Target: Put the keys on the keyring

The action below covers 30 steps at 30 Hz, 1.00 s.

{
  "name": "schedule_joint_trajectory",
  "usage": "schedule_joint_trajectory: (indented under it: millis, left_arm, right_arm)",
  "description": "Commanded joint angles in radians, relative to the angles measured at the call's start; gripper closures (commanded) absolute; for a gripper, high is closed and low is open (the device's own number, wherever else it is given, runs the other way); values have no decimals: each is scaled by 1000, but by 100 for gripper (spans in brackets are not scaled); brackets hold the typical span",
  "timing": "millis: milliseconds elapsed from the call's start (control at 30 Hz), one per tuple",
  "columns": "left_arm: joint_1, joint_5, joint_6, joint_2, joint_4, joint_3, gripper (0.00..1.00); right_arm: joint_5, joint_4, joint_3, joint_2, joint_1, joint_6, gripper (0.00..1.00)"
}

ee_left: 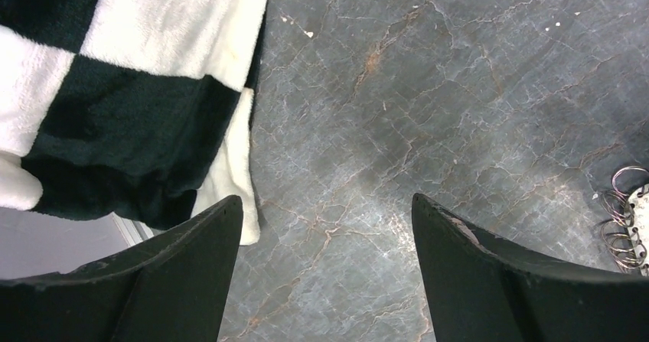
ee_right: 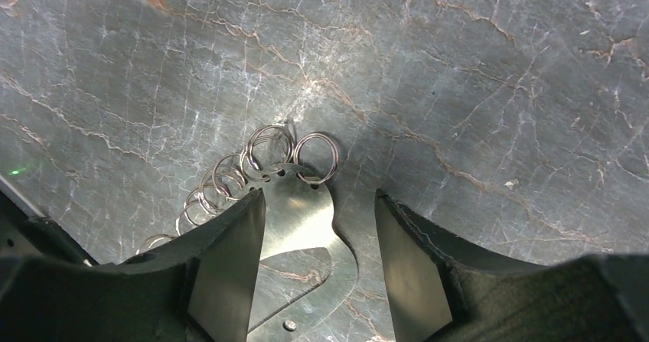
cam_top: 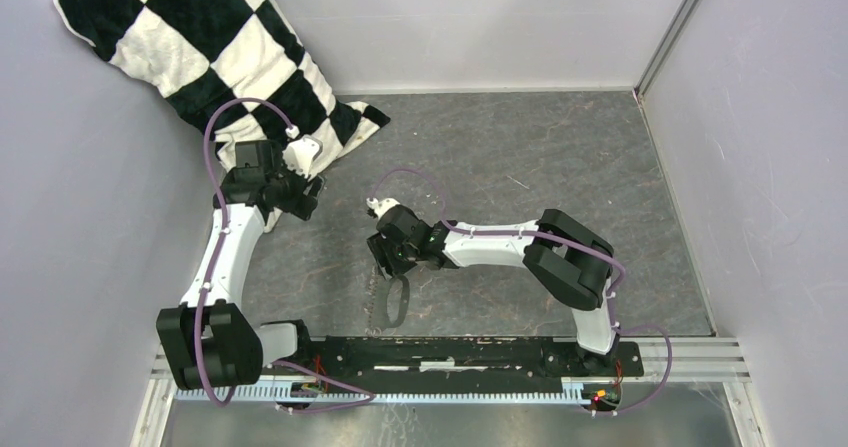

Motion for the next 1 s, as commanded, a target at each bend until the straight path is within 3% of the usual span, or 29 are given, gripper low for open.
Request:
schedule_joint_trajectory:
  millis: [0, 533, 967]
  left_arm:
    - [2, 18, -42, -21, 38, -12, 14]
    - [3, 24, -45, -14, 40, -23, 16]
    - [3, 15, -49, -16, 43, -25, 17]
  right_arm:
    - [-9, 36, 19, 5, -17, 45, 39]
    - [-50, 33, 72, 81, -39, 81, 61]
    - [-37, -18, 79, 77, -20, 84, 74]
